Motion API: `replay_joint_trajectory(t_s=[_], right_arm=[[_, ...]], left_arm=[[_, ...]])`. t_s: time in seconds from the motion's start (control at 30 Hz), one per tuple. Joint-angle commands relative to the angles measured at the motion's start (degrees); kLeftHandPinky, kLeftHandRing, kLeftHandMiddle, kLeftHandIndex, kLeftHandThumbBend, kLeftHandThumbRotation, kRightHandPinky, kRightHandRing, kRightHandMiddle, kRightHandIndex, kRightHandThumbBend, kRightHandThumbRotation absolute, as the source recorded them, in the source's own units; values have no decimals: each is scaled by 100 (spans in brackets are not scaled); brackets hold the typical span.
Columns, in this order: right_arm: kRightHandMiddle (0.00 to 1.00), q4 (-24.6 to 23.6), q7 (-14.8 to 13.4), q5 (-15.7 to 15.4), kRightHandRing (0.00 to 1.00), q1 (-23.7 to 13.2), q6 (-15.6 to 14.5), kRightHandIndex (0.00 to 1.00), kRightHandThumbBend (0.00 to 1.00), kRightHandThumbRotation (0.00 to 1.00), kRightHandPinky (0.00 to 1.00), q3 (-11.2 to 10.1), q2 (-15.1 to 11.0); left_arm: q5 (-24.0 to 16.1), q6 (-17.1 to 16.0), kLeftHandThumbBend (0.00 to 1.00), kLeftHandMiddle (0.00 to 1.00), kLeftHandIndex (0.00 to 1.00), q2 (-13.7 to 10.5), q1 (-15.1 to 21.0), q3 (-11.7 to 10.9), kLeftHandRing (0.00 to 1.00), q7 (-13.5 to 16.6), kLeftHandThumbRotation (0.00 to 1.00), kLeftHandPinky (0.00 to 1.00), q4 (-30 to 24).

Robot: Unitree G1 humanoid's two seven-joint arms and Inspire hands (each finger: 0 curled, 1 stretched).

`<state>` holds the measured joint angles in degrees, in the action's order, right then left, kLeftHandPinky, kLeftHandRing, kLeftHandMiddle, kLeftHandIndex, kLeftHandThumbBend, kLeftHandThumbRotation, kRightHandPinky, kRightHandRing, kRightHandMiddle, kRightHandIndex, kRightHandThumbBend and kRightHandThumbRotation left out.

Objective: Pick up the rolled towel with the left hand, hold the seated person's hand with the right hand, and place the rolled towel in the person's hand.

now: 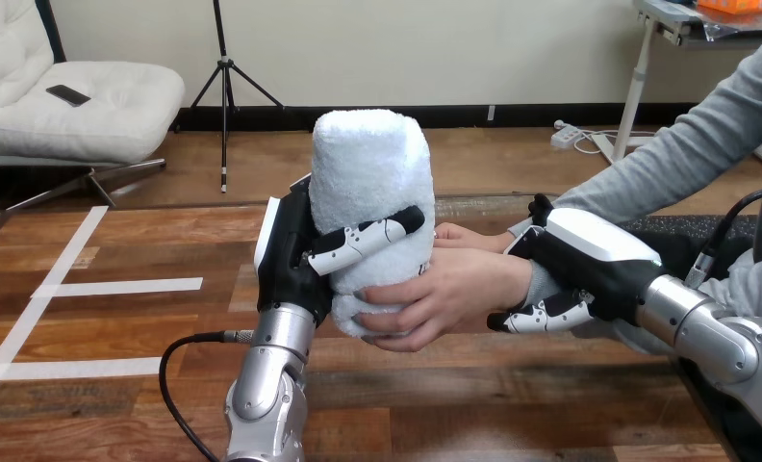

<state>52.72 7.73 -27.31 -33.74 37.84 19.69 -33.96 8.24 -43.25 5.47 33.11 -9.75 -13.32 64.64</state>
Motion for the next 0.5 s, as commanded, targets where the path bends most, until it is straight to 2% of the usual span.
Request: replay_joint_trajectory(t_s=[0.0, 0.13, 0.27, 0.37, 0.4, 0.47], right_arm=[[25, -369, -113, 178, 19, -539, 147, 26, 50, 30, 16, -205, 273], [25, -335, -112, 179, 19, -538, 152, 26, 51, 31, 16, -203, 276], [25, -325, -116, 174, 19, -529, 156, 26, 51, 32, 16, -199, 275], [25, -326, -118, 177, 19, -519, 163, 26, 51, 33, 16, -200, 275], [25, -326, -119, 177, 19, -516, 163, 26, 51, 33, 16, -200, 275], [25, -331, -114, 180, 19, -508, 158, 26, 51, 33, 16, -201, 273]], left_arm=[[-196, -107, 70, 40, 41, 233, 96, 276, 35, -161, 0, 31, -222], [-152, -95, 70, 40, 41, 233, 89, 254, 35, -204, 0, 31, -236], [-5, -4, 70, 40, 41, 249, 72, 197, 35, -374, 0, 31, -265], [106, 120, 73, 43, 44, 245, 66, 170, 38, -552, 0, 33, -282], [138, 170, 77, 49, 50, 239, 65, 166, 42, -615, 3, 35, -289], [177, 264, 80, 52, 53, 217, 59, 170, 44, -718, 5, 36, -307]])
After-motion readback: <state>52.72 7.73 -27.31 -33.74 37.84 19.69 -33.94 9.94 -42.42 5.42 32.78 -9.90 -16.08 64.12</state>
